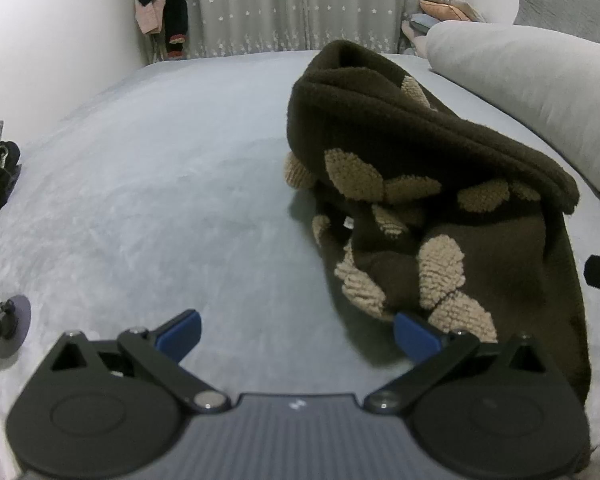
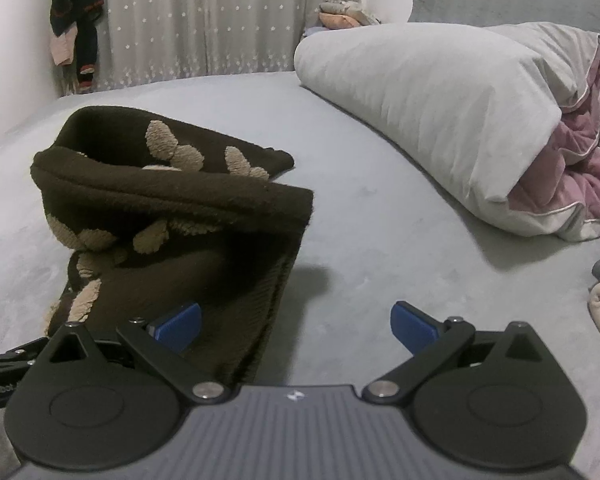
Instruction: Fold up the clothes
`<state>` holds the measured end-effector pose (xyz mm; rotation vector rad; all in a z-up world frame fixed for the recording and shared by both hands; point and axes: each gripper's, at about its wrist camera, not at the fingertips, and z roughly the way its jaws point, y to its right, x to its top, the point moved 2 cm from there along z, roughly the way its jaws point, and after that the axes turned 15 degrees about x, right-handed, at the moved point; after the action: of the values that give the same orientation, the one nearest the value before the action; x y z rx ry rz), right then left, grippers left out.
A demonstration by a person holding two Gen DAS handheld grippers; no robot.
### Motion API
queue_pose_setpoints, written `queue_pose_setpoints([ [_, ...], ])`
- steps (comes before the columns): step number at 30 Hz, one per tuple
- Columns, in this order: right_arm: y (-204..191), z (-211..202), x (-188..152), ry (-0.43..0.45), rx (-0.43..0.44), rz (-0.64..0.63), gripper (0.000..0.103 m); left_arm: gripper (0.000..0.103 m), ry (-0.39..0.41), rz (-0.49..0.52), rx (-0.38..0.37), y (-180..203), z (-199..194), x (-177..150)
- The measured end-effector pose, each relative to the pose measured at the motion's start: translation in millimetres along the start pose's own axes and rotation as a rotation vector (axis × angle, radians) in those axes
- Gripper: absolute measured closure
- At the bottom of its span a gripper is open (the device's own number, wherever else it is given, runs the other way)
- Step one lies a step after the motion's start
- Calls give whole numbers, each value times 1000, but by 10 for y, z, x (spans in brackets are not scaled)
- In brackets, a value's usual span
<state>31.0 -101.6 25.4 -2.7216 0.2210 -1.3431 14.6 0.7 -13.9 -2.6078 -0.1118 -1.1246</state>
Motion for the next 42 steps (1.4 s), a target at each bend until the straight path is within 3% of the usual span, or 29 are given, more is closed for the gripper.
queue_pose_setpoints([
  [16, -102, 120, -29, -81, 8, 1, 0, 0, -2, -5, 2, -25, 23, 12],
  [42, -113, 132, -50, -106, 20, 2, 0, 0, -19, 20, 3, -19, 43, -33],
])
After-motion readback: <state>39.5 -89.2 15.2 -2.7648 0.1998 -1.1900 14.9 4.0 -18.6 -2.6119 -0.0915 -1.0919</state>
